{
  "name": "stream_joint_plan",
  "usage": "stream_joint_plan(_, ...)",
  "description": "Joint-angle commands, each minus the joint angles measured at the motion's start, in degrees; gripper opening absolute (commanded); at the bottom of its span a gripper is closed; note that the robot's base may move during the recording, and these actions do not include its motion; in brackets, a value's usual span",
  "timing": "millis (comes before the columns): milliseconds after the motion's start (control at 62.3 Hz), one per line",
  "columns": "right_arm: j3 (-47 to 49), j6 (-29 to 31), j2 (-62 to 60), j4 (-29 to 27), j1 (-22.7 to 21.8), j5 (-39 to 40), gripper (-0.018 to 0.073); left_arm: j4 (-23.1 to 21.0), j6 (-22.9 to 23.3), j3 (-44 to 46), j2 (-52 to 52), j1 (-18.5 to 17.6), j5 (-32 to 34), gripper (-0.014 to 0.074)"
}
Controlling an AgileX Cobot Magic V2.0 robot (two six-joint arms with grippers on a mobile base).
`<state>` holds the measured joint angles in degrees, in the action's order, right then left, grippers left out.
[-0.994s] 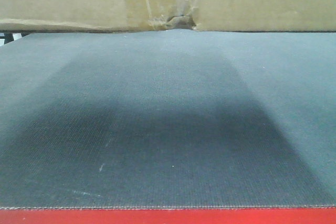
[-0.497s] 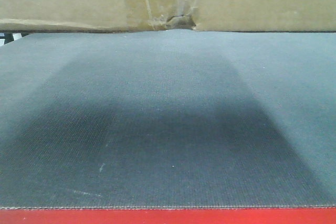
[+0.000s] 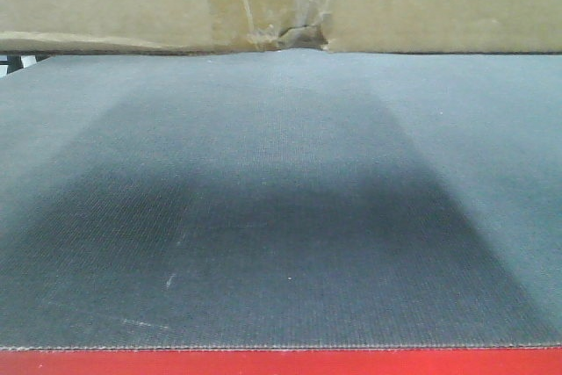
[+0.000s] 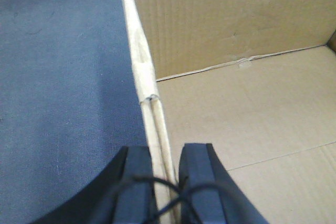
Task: Grab carton from right shelf to conveyor
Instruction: 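Lower the held carton onto the grey conveyor belt, then open both grippers and release the carton walls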
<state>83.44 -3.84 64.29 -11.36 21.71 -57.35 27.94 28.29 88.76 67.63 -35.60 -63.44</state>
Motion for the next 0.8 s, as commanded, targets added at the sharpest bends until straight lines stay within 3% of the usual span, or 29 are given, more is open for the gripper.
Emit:
stream_joint_plan(0,0.4,0.9,-0.9,-1.0,0.2,4.5,-0.0067,3.3,-1.0,0.1,-0.4,-0.1,2.3,-0.0017)
stream_joint_plan(273,0.5,0.9,0.2,0.7,0.1,7.3,-0.0067,4.8,-1.0,0.1,1.3,0.8,8.2,-0.0017)
stream_joint_plan(417,0.5,0.9,4.3,5.9,0.1,7.8,-0.0067,4.5,-1.0,0.1,5.6,3.9,12.0,-0.0017)
stream_joint_plan(786,0.5,0.9,18.8,10.3,0.1,16.3,-0.0067,1.7,-1.0,0.1,19.4,11.3,18.7,-0.0017)
